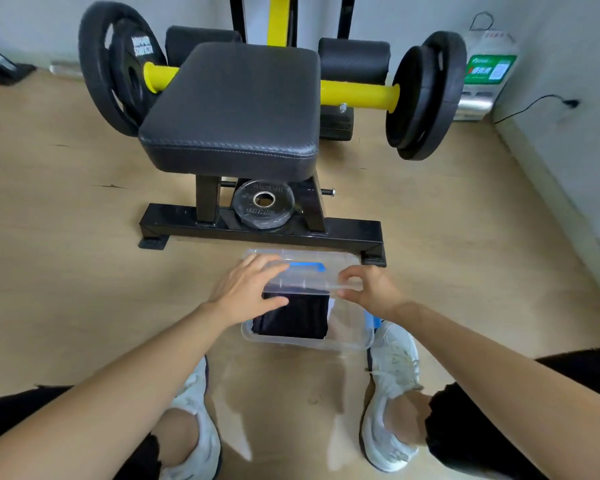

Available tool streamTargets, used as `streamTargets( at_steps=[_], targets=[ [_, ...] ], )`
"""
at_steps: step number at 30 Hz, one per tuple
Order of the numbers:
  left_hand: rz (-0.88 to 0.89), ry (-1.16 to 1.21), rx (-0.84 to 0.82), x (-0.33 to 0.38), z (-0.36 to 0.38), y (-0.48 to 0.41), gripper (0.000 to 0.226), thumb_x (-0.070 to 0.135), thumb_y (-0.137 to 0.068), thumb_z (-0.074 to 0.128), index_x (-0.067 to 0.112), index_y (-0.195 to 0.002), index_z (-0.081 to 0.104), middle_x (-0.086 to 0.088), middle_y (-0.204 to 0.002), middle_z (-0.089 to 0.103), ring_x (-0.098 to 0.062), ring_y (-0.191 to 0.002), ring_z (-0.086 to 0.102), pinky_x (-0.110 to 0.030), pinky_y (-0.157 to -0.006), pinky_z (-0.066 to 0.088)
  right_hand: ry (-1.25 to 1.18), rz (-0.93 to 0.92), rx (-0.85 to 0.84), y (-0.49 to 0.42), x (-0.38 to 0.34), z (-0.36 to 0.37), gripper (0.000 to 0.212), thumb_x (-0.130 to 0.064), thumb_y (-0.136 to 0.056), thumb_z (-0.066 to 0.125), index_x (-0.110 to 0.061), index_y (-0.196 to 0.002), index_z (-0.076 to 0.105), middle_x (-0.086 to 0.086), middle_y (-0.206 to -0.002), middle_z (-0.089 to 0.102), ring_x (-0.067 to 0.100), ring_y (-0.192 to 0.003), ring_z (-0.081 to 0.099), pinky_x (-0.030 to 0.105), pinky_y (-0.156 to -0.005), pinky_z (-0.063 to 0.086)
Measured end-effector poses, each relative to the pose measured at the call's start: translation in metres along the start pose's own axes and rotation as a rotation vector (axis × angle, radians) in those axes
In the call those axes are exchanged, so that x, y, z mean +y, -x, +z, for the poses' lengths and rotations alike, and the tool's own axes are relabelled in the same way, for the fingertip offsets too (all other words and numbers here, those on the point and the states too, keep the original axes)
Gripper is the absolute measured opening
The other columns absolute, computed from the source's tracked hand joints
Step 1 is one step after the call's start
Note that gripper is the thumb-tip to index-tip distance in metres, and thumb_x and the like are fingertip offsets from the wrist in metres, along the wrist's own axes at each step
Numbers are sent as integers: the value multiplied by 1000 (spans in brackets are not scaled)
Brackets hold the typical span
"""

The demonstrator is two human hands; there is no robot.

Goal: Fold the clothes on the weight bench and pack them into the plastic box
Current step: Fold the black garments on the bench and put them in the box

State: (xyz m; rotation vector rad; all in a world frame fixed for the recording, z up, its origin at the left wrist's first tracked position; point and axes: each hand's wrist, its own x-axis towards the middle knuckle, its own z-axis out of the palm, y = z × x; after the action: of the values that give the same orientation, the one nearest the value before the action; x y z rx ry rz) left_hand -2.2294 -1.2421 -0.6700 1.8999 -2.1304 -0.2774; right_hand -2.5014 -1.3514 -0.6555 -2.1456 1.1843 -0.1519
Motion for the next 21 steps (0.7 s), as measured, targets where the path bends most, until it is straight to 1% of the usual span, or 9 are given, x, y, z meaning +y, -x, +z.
streamTargets(
  at_steps=[2,5,8,11,14,16,18,20,21],
  targets=[
    [4,-21,-244,6,9,7,68,54,-89,64,32,-150,43,3,-160,34,-21,-144,31,-42,-115,34,58,-40,-32,14,2,11,20,-28,-84,77,-20,-99,66,-1,-131,62,18,-119,56,21,-94,39],
    [-9,-101,-480,15,23,21,73,60,-92,56,36,-155,30,7,-167,15,-20,-153,12,-42,-121,25,187,-45,-106,31,15,28,22,-33,-84,75,-25,-100,63,1,-140,56,21,-133,45,32,-108,36],
    [-2,-172,-600,20,37,35,77,62,-92,54,35,-157,23,8,-168,6,-21,-155,2,-46,-120,25,326,-90,-177,46,23,44,16,-32,-87,71,-24,-99,65,2,-127,62,21,-127,48,38,-108,37],
    [13,-187,-611,20,41,42,80,60,-91,56,36,-157,19,10,-168,3,-20,-155,-2,-46,-119,25,279,-86,-141,52,27,49,16,-26,-89,69,-22,-104,68,-1,-122,65,18,-119,54,33,-101,44],
    [34,-185,-597,18,41,40,76,59,-92,53,37,-157,19,11,-168,3,-18,-155,-3,-44,-120,25,190,10,-103,46,28,44,25,-23,-91,66,-21,-116,67,-5,-119,66,15,-110,60,27,-95,49],
    [35,-147,-591,17,42,38,75,59,-93,51,37,-157,20,12,-168,4,-16,-155,-2,-43,-121,23,65,112,-23,41,30,44,23,-20,-90,68,-19,-112,68,-5,-114,68,15,-104,62,25,-90,50],
    [5,-51,-541,16,45,36,71,57,-95,51,36,-157,25,12,-168,8,-13,-155,6,-40,-122,23,-148,258,165,36,31,42,23,-18,-85,74,-18,-107,68,-3,-107,67,17,-94,62,25,-81,49],
    [-82,83,-416,13,45,35,63,50,-96,53,34,-154,33,12,-165,20,-12,-151,23,-35,-118,30,-282,373,309,31,35,39,38,-19,-80,80,-19,-114,64,-2,-108,61,18,-94,59,25,-80,49],
    [-109,113,-325,10,45,34,59,45,-97,54,33,-152,38,12,-162,28,-13,-147,30,-34,-116,33,-309,420,319,30,38,39,49,-21,-78,82,-19,-122,60,0,-113,58,19,-97,58,28,-83,50]
  ],
)
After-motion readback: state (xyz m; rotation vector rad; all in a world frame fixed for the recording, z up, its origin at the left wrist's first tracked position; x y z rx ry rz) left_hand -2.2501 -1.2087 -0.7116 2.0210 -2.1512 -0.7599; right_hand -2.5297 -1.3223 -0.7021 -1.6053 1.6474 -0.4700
